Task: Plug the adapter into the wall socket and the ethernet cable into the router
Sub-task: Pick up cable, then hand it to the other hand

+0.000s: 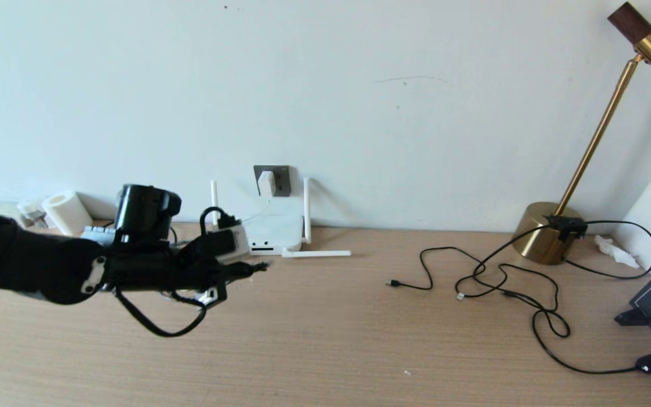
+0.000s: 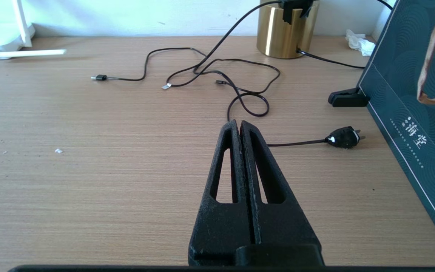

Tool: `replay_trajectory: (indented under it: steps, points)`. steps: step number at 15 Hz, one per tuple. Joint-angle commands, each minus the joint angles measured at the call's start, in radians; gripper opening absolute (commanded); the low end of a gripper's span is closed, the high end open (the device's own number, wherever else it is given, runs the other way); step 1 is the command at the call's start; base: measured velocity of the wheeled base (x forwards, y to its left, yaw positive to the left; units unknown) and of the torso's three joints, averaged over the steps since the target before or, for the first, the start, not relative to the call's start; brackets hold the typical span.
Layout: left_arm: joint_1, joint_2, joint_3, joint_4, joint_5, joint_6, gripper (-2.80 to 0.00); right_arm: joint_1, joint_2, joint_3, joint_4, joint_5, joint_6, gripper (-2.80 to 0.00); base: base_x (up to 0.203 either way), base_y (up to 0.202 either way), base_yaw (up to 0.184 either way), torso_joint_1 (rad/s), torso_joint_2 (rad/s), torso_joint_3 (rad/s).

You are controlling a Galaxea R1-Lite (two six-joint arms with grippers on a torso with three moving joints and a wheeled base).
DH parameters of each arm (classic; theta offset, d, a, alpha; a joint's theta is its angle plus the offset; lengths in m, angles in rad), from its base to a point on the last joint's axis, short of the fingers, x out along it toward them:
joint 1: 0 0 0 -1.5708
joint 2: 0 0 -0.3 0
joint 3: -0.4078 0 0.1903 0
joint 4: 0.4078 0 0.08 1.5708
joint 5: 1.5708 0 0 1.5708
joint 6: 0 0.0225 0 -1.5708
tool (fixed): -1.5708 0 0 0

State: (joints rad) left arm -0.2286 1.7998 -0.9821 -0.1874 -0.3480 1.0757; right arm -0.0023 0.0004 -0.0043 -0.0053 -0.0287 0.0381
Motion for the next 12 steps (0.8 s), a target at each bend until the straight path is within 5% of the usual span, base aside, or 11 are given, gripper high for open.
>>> replay_trajectory:
  steps: [1, 4, 8, 10, 12]
  points:
    - [-0.093, -0.022, -0.109, 0.025, 0.055, 0.003, -2.8, 0.0, 0.001, 0.0, -0.001, 0.0, 0.0, -2.8, 0.0, 0.0, 0.0, 0.0, 0.0, 0.0]
    - [-0.126, -0.065, -0.133, 0.162, 0.13, -0.012, -2.8, 0.001, 0.0, 0.0, -0.001, 0.0, 0.0, -2.8, 0.0, 0.0, 0.0, 0.0, 0.0, 0.0]
    - [-0.183, -0.08, -0.32, 0.339, 0.274, -0.012, -2.8, 0.0, 0.0, 0.0, 0.001, -0.002, -0.006, -2.8, 0.0, 0.0, 0.0, 0.0, 0.0, 0.0]
    - [-0.24, -0.099, -0.33, 0.363, 0.387, -0.013, -2.8, 0.0, 0.001, 0.0, 0.0, -0.002, -0.003, -2.8, 0.0, 0.0, 0.0, 0.0, 0.0, 0.0]
    - [-0.271, -0.118, -0.288, 0.348, 0.408, -0.022, -2.8, -0.001, 0.0, 0.0, 0.0, -0.003, 0.001, -2.8, 0.0, 0.0, 0.0, 0.0, 0.0, 0.0]
